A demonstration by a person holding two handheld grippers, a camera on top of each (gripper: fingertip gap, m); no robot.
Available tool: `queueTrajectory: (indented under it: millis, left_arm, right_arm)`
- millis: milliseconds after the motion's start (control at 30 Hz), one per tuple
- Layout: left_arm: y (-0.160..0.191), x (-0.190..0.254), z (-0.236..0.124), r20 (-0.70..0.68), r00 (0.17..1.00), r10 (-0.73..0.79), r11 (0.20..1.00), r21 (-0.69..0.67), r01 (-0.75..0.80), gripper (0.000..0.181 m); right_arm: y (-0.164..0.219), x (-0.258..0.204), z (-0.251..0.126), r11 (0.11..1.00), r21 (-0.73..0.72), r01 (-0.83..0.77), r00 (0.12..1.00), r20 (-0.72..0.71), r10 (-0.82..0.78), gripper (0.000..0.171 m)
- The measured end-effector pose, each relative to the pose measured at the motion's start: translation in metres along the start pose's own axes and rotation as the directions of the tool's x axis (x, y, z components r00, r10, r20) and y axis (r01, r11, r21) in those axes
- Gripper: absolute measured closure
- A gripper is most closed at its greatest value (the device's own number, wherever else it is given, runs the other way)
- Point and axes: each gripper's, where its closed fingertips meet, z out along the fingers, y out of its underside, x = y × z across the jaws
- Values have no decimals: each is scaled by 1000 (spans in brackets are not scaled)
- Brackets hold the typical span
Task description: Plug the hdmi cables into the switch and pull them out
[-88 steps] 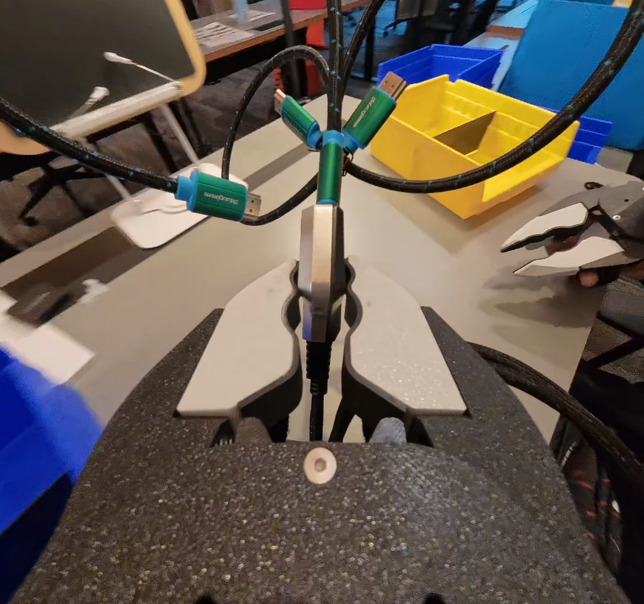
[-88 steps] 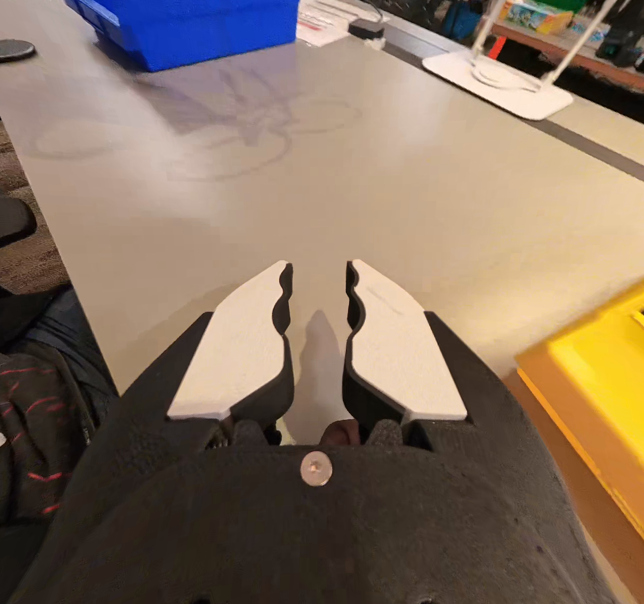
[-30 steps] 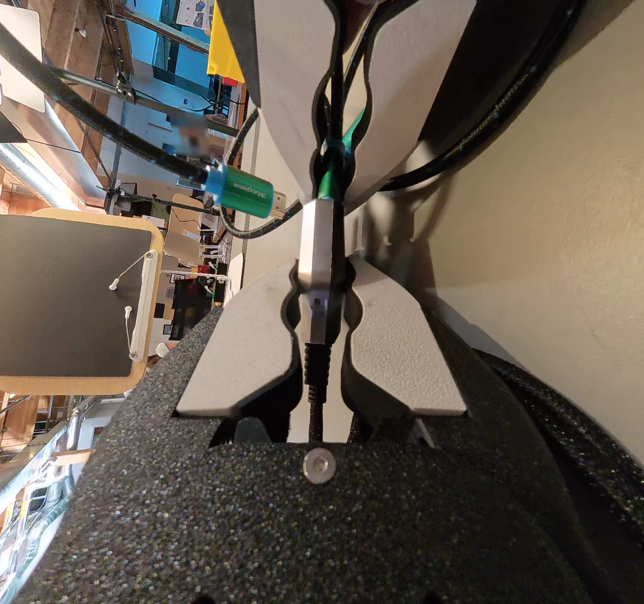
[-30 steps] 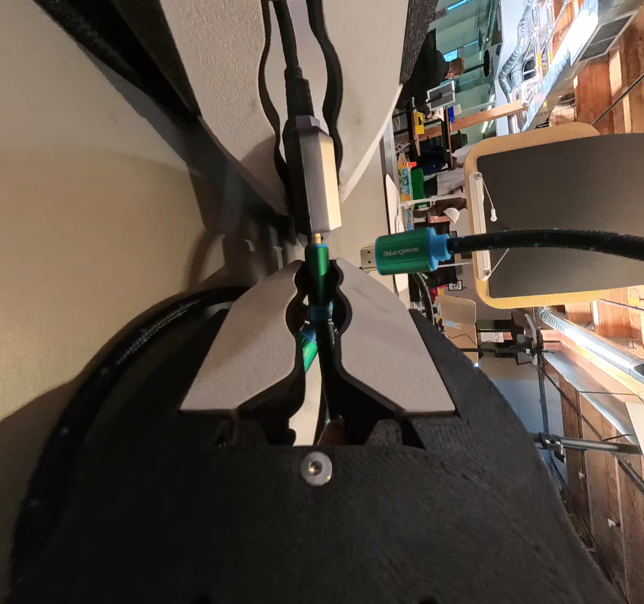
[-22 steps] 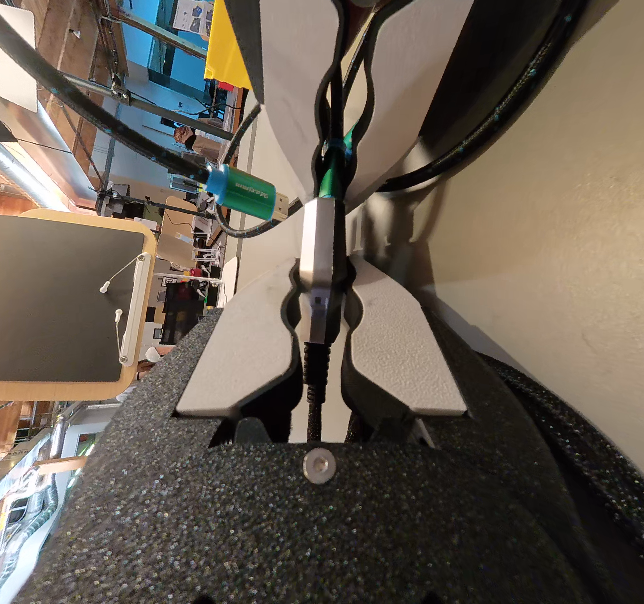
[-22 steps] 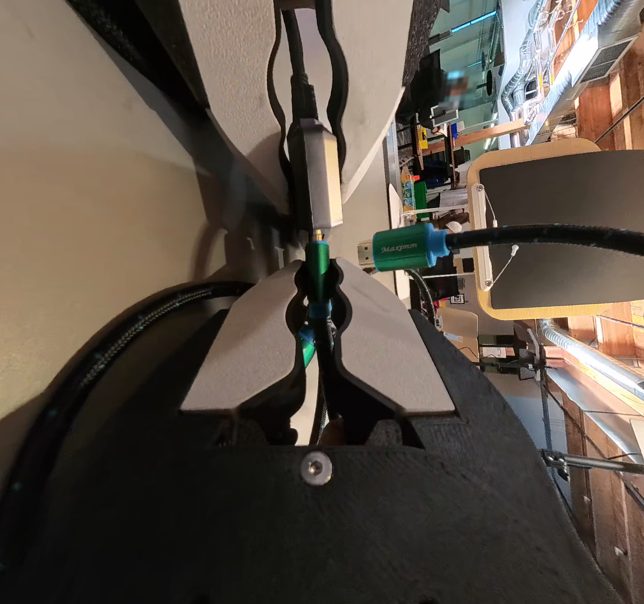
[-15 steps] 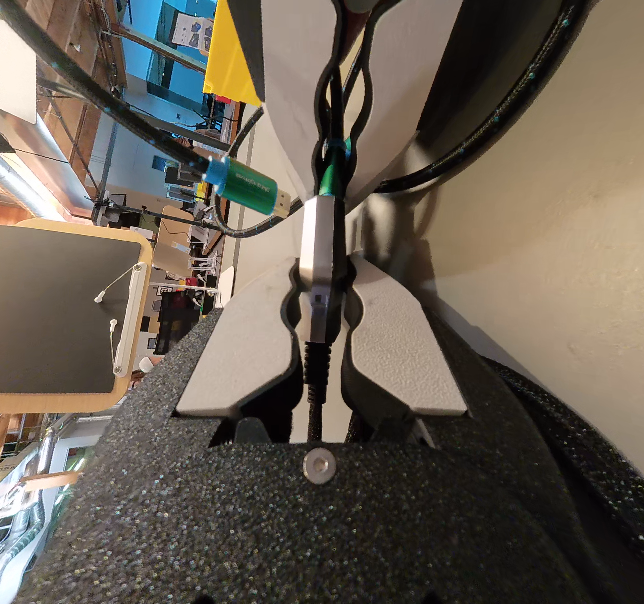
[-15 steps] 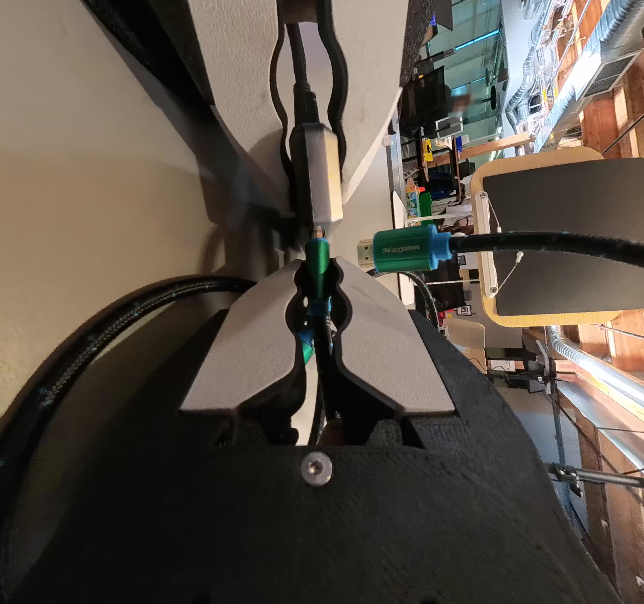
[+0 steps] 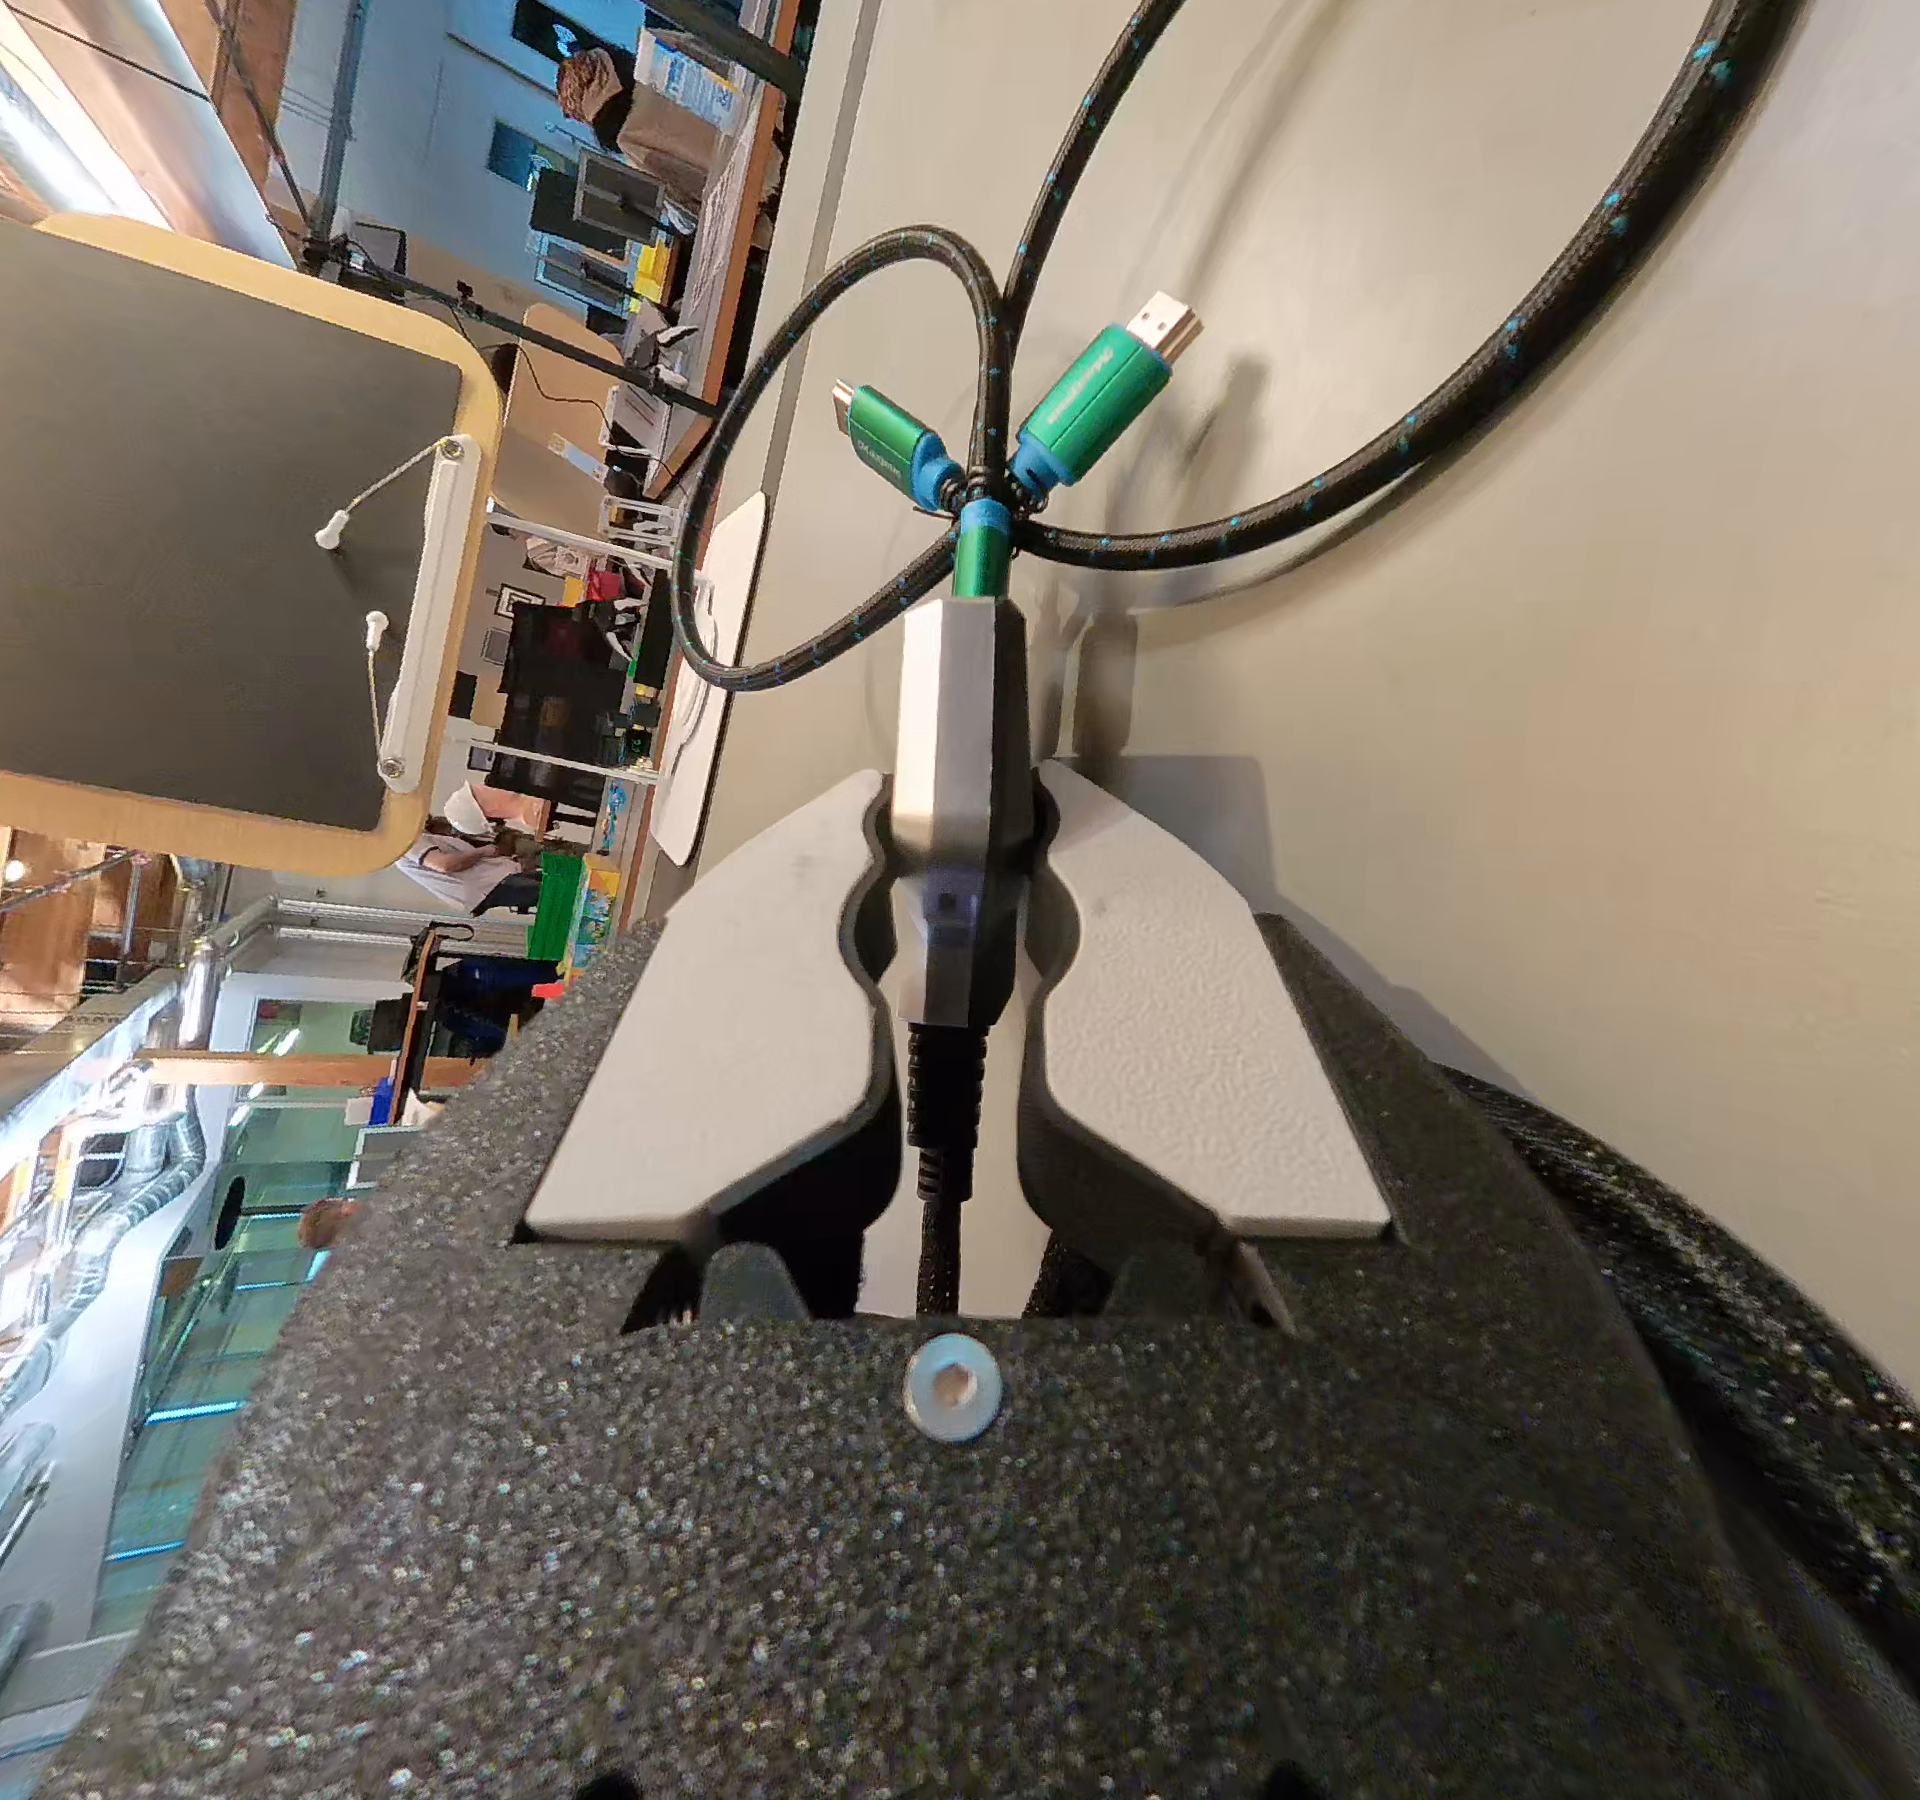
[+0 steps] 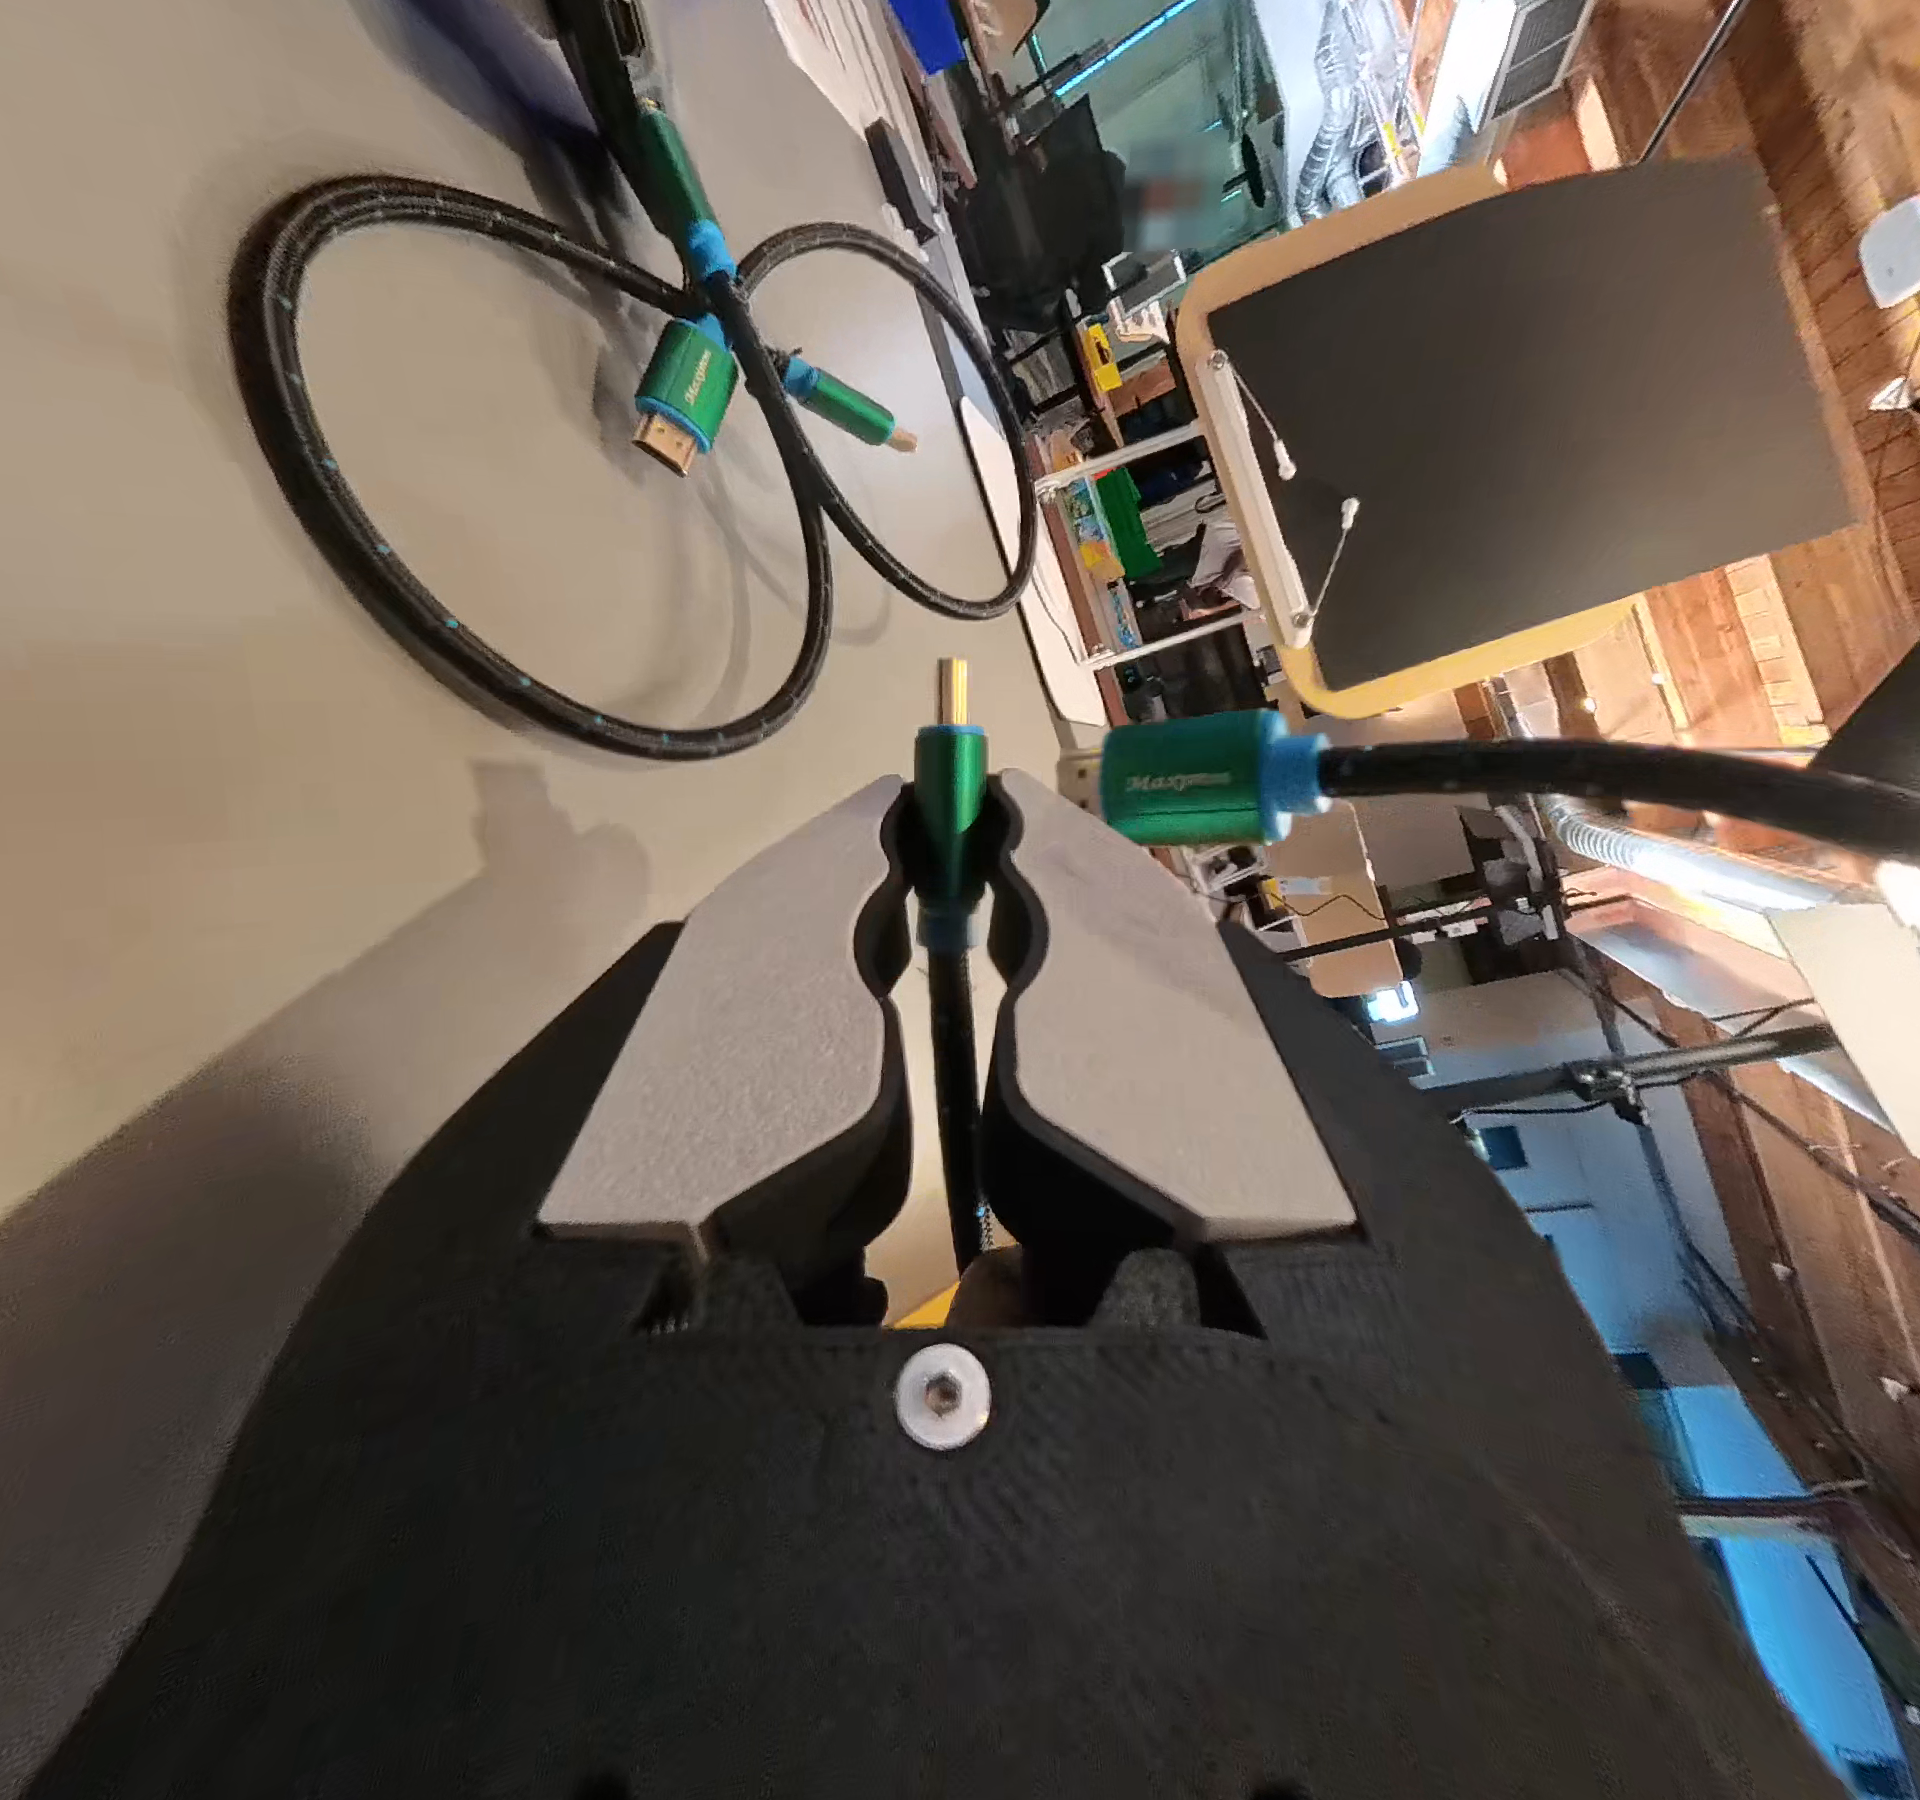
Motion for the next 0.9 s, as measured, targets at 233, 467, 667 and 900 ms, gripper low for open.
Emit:
queueTrajectory:
  millis: [233, 467, 667, 900]
  left_arm:
    - [1, 0, 0, 2, 1000, -8, 1000, -1, 8, 159]
    - [1, 0, -1, 4, 1000, -13, 1000, -5, 13, 159]
    - [1, 0, -1, 3, 1000, -16, 1000, -4, 16, 159]
    - [1, 0, -1, 3, 1000, -19, 1000, -7, 19, 159]
  right_arm:
    - [-5, 2, -1, 1000, 1, -9, 1000, -13, 9, 160]
    - [16, 73, -32, 912, 1, -410, 900, -161, 405, 160]
    - [88, 119, -41, 556, -68, -828, 559, -179, 810, 160]
    - [115, 101, -17, 438, -223, -871, 463, -77, 883, 159]
